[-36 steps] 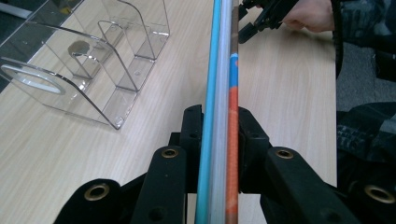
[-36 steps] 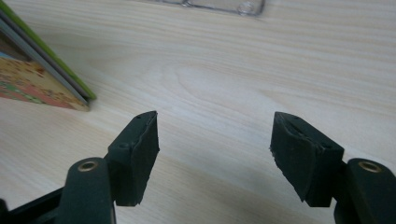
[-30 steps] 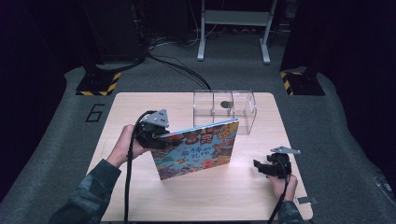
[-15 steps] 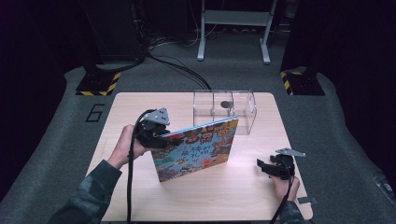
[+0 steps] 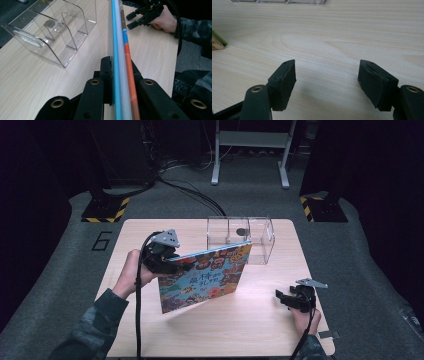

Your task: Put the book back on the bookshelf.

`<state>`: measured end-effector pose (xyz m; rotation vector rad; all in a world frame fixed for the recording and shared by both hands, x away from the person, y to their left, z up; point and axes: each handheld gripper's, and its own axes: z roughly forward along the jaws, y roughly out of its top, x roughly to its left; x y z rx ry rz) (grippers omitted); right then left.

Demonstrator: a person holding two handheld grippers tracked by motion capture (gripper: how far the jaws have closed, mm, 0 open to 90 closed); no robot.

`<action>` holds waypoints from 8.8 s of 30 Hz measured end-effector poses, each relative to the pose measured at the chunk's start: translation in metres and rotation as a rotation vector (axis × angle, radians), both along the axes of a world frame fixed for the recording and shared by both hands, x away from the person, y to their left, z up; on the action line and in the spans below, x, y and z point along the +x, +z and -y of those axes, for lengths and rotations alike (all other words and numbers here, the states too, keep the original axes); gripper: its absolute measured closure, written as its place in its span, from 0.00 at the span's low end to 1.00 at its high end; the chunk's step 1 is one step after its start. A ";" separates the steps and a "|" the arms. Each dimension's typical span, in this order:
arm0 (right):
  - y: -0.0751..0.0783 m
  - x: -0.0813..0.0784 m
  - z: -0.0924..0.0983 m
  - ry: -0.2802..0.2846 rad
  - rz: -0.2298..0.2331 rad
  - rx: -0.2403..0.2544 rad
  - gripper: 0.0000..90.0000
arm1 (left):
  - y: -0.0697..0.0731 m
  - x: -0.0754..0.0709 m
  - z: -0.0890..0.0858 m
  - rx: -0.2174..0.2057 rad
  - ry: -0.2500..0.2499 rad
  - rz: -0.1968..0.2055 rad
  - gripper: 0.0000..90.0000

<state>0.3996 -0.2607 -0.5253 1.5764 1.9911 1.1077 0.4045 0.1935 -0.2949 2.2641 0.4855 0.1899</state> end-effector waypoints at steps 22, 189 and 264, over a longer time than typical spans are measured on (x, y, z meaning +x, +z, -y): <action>-0.001 0.000 -0.004 -0.003 0.018 -0.036 0.29 | 0.019 0.005 -0.019 -0.007 0.081 0.032 0.90; -0.003 0.003 -0.018 -0.014 0.009 -0.170 0.17 | -0.034 0.085 0.055 -0.213 0.626 0.128 0.71; -0.003 0.004 -0.018 -0.019 0.011 -0.163 0.16 | -0.222 -0.047 -0.106 0.033 0.659 -0.066 0.00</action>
